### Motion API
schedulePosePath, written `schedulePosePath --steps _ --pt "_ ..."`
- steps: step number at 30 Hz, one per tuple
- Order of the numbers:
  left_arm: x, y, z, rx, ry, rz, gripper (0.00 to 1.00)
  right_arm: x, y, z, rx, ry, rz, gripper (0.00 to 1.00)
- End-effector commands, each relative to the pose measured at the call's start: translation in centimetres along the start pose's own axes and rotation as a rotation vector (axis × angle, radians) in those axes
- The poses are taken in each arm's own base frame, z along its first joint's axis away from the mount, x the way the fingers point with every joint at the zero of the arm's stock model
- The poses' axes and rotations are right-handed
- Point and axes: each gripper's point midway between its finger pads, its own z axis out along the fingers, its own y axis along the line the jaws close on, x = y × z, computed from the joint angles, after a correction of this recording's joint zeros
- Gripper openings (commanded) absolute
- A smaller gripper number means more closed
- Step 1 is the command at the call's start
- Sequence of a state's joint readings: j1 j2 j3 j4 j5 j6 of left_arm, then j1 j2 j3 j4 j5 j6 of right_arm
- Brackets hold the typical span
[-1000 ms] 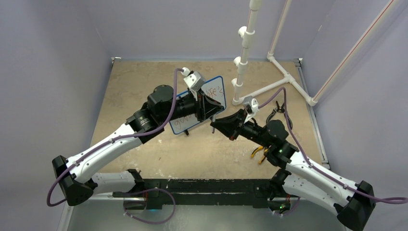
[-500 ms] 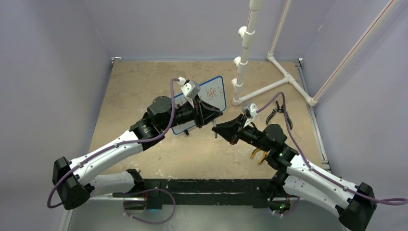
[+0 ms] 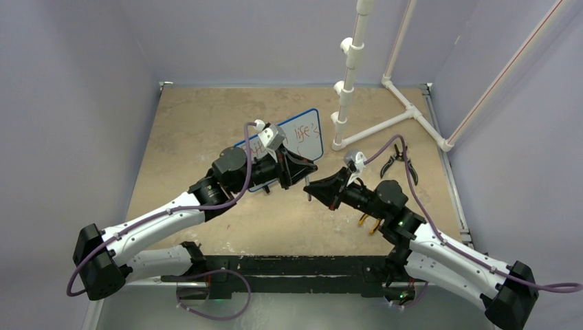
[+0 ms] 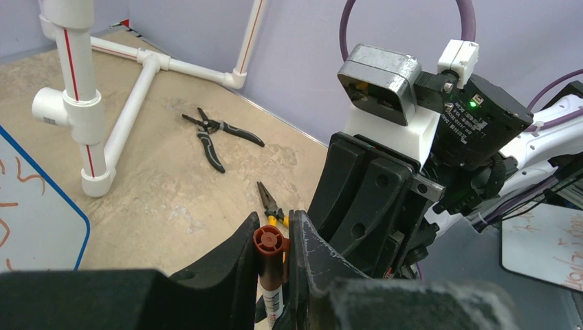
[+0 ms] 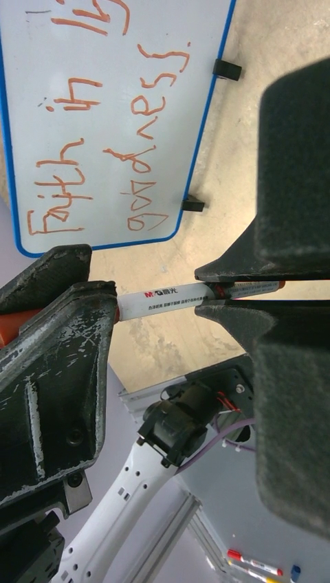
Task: Write a sentence on the whiteboard
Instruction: Close the whiteboard marker at the center of the board.
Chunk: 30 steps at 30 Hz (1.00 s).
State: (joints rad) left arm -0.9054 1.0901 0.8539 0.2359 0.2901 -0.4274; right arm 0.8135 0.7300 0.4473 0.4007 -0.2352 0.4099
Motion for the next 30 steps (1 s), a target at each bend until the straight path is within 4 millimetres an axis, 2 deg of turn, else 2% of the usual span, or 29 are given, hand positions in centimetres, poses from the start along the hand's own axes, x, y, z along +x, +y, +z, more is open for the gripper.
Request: schedulePosePath --steps 1,10,22,30 --pt "14.7 -0.9 -4.0 0.04 0.503 -0.152 0.0 -16.0 2.1 -2.6 0.018 -0.595 -0.021 0.0" --pt "17.4 -0.6 -5.0 0.032 0.553 -0.149 0.0 -17.0 2.8 -3.3 -0.011 -0.639 -0.001 0.0" --pt "19.4 -0.8 -6.2 0.038 0.621 -0.146 0.0 -18.0 3.2 -4.9 -0.014 -0.701 0.019 0.0" --pt "21.2 -1.0 -6.1 0.033 0.664 -0.134 0.0 -18.3 3.3 -4.8 -0.027 -0.722 0.032 0.0"
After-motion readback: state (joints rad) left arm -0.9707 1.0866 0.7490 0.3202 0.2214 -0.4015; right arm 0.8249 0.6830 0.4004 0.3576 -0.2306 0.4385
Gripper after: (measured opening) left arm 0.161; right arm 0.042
